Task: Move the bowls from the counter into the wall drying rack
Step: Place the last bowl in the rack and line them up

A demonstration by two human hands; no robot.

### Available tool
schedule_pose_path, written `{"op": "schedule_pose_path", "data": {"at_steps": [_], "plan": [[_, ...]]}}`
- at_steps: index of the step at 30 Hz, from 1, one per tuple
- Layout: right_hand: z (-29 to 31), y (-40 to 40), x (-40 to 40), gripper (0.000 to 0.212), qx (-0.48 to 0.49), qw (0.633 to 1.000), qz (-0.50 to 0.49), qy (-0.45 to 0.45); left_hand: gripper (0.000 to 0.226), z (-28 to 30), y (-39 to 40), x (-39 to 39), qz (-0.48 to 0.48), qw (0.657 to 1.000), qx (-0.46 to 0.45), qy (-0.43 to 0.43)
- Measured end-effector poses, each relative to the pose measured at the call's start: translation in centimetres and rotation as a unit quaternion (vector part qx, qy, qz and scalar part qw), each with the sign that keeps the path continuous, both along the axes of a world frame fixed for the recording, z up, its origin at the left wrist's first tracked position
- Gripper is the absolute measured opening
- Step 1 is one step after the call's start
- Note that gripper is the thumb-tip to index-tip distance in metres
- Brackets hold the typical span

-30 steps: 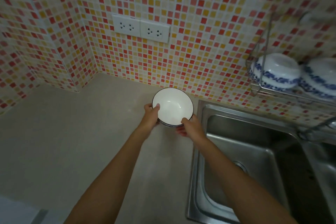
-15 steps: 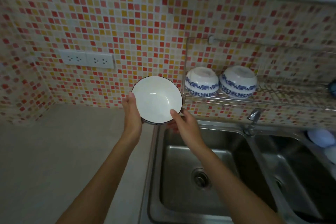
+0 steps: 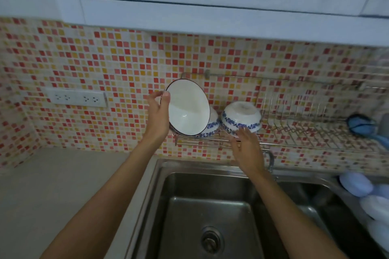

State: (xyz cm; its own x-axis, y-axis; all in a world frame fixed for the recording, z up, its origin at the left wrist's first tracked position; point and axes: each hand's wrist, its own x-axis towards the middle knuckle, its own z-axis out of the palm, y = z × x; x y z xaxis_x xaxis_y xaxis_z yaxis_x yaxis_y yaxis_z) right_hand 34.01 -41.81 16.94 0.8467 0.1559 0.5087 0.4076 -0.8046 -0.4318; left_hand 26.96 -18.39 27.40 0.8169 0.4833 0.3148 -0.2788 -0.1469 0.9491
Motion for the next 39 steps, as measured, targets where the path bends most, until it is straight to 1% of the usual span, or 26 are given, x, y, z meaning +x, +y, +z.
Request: {"op": "schedule_pose_path", "data": {"at_steps": [2, 3, 5, 6, 9, 11, 13, 14, 17, 21, 23, 28, 34, 36, 39], "plan": [[-1.1, -0.5, 0.1, 0.059, -0.051, 0.998, -0.009, -0.035, 0.034, 0.6, -0.8, 1.5, -0.010, 1.000, 0.022, -0.004], [-1.4, -0.5, 0.1, 0.057, -0.060, 0.996, -0.014, -0.061, 0.039, 0.9, -1.2, 2.3, -0.013, 0.999, 0.037, -0.007], [-1.6, -0.4, 0.2, 0.049, -0.052, 0.994, -0.024, -0.095, 0.046, 1.5, -1.9, 3.8, -0.015, 0.998, 0.061, -0.014], [-1.7, -0.2, 0.3, 0.046, -0.046, 0.993, -0.028, -0.101, 0.046, 1.8, -2.3, 4.5, -0.010, 0.997, 0.079, -0.019], [-2.1, 0.0, 0.5, 0.047, -0.045, 0.993, -0.033, -0.106, 0.045, 2.6, -3.8, 6.1, 0.018, 0.985, 0.168, -0.034], [-2.6, 0.0, 0.6, 0.047, -0.042, 0.993, -0.035, -0.109, 0.049, 2.7, -4.7, 6.9, 0.033, 0.970, 0.231, -0.068], [-3.0, 0.0, 0.8, 0.045, -0.035, 0.992, -0.034, -0.118, 0.053, 2.1, -5.0, 7.7, 0.038, 0.945, 0.310, -0.100], [-3.1, -0.1, 0.9, 0.044, -0.035, 0.991, -0.034, -0.125, 0.056, 1.7, -4.9, 8.2, 0.044, 0.929, 0.352, -0.102], [-3.4, -0.1, 1.0, 0.045, -0.035, 0.989, -0.038, -0.140, 0.059, 0.2, -4.9, 9.2, 0.062, 0.881, 0.462, -0.080], [-3.4, 0.1, 0.9, 0.045, -0.027, 0.988, -0.041, -0.147, 0.059, -1.7, -4.5, 10.2, 0.082, 0.803, 0.587, -0.060], [-3.5, 0.1, 0.9, 0.045, -0.023, 0.987, -0.043, -0.151, 0.058, -2.4, -4.3, 10.4, 0.084, 0.784, 0.614, -0.042], [-3.5, 0.1, 0.9, 0.044, -0.027, 0.987, -0.043, -0.150, 0.056, -4.0, -3.9, 10.9, 0.061, 0.761, 0.646, -0.010], [-3.6, 0.2, 0.8, 0.044, -0.029, 0.987, -0.048, -0.151, 0.058, -5.6, -3.3, 11.1, 0.039, 0.759, 0.649, 0.018], [-3.7, 0.2, 0.8, 0.043, -0.030, 0.987, -0.048, -0.151, 0.063, -5.8, -3.2, 11.3, 0.032, 0.764, 0.645, 0.022], [-3.7, 0.3, 0.8, 0.043, -0.026, 0.988, -0.047, -0.148, 0.075, -5.9, -3.1, 11.4, 0.014, 0.770, 0.638, 0.028]]}}
